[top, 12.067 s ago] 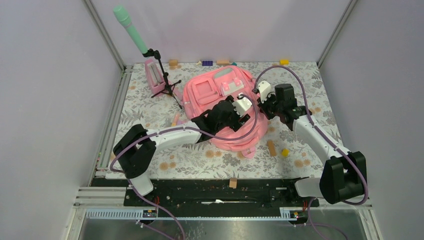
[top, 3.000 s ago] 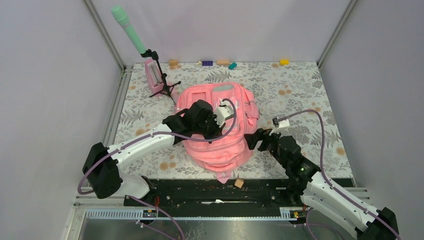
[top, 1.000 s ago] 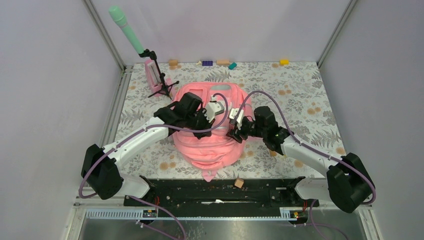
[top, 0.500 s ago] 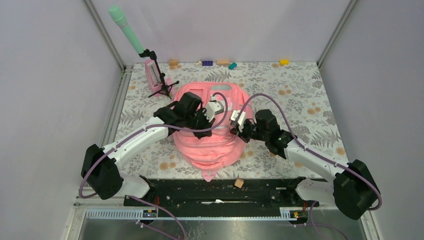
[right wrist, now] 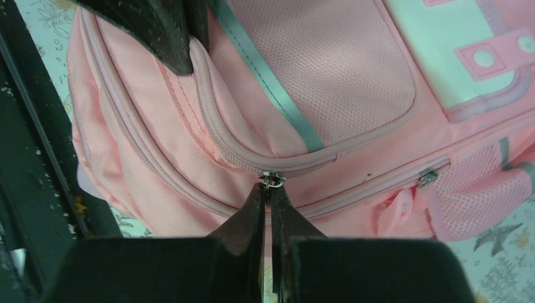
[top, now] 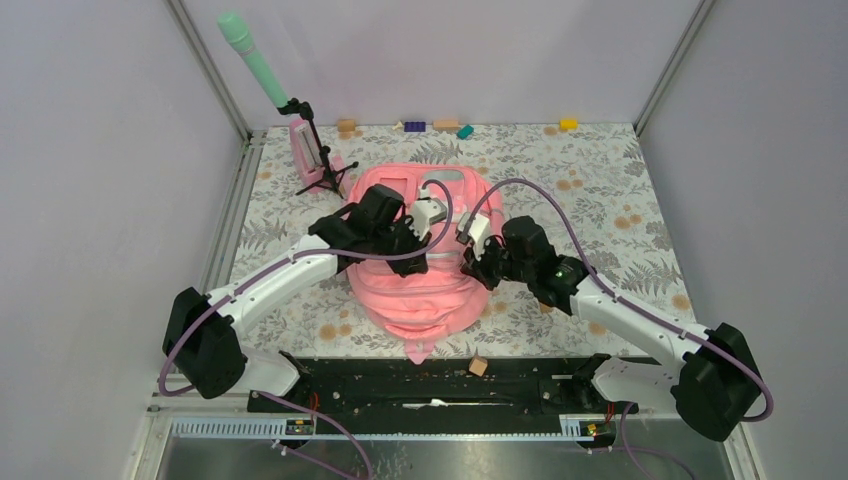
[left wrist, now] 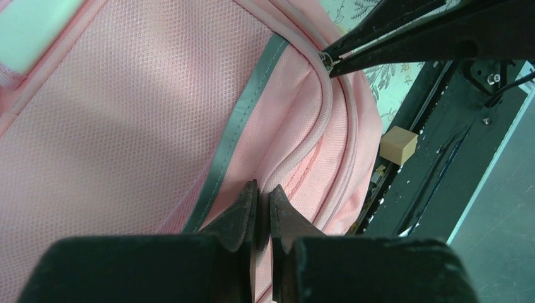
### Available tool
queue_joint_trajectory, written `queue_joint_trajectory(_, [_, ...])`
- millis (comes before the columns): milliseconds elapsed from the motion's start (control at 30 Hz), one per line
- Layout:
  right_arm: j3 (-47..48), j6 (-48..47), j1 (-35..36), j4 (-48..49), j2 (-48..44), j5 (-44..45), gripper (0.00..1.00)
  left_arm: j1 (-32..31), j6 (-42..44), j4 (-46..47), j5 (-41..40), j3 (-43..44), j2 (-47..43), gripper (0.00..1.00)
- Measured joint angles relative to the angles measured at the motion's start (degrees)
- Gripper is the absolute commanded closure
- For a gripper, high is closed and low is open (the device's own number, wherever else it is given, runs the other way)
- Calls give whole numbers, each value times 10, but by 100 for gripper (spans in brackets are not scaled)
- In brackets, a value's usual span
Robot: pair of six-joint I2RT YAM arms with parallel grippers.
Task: Pack the student bag
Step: Unzip the student bag at the center of the board.
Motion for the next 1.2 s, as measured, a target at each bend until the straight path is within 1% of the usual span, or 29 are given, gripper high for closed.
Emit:
queue_joint_trajectory(100, [30, 50, 8, -45, 15, 22, 100, -6, -25, 15, -6, -7, 0, 100])
queue_joint_trajectory(200, [38, 96, 17, -62, 21, 38, 100, -11, -45, 28, -15, -15, 0, 100])
queue_joint_trajectory(433, [38, 215, 48, -55, 22, 49, 100, -31, -92, 75, -33, -42, 0, 100])
queue_joint_trajectory(600, [35, 280, 51, -37, 22, 63, 100, -54, -115, 115, -42, -42, 14, 99])
queue_joint_trajectory(700, [33, 302, 52, -38, 21, 88, 100, -61, -131, 137, -46, -42, 26, 74])
queue_joint_trajectory(800, [27, 316, 58, -39, 20, 113, 100, -66, -140, 160, -52, -42, 25, 41])
queue_joint_trajectory(833, [24, 319, 60, -40, 18, 116, 100, -69, -143, 174, -61, -42, 20, 33])
queue_joint_trajectory(867, [19, 323, 63, -41, 15, 123, 100, -69, -142, 184, -63, -42, 13, 27])
queue_joint_trajectory(933, [11, 328, 66, -42, 9, 130, 100, -70, -143, 198, -74, -45, -8, 19])
queue_joint_trajectory(1033, [2, 336, 67, -39, 0, 142, 100, -71, -142, 207, -90, -68, -64, 9])
queue_joint_trajectory(1133, [-7, 342, 67, -30, -2, 144, 100, -70, -143, 202, -112, -103, -131, 2])
queue_joint_trajectory(1200, [-12, 345, 67, -26, -2, 147, 100, -63, -145, 199, -123, -122, -163, 1])
